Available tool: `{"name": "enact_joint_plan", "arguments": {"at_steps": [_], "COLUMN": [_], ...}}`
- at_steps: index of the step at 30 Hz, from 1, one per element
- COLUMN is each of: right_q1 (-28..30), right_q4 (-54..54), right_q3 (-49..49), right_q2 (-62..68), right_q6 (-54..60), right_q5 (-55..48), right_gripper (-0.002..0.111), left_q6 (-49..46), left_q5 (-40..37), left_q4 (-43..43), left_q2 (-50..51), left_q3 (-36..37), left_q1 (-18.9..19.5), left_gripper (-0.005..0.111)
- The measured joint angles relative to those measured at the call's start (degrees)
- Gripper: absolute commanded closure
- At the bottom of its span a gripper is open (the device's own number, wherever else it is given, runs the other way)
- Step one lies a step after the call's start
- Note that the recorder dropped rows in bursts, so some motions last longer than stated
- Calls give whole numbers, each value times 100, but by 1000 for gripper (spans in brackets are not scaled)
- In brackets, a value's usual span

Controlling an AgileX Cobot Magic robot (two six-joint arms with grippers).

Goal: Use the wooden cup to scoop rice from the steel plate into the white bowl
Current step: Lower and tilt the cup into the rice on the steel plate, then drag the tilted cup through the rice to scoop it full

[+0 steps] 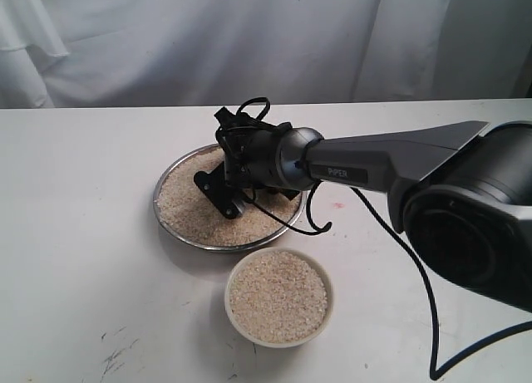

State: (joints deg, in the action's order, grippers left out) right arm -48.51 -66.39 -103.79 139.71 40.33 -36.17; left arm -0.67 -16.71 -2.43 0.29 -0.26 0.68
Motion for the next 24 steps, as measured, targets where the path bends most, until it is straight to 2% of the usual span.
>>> {"name": "enact_joint_plan", "arguments": {"at_steps": [24], "right_q1": [-12], "right_q4": [471], "right_q3": [0], "right_q2": [-19], "right_q6": [10], "right_q5": [187], "right_gripper": [108], "left_q6": [0], "left_q5": [0], "left_q4": [0], "left_q2": [0], "left_q3": [0], "left_q1": [0], "left_gripper": [107]}}
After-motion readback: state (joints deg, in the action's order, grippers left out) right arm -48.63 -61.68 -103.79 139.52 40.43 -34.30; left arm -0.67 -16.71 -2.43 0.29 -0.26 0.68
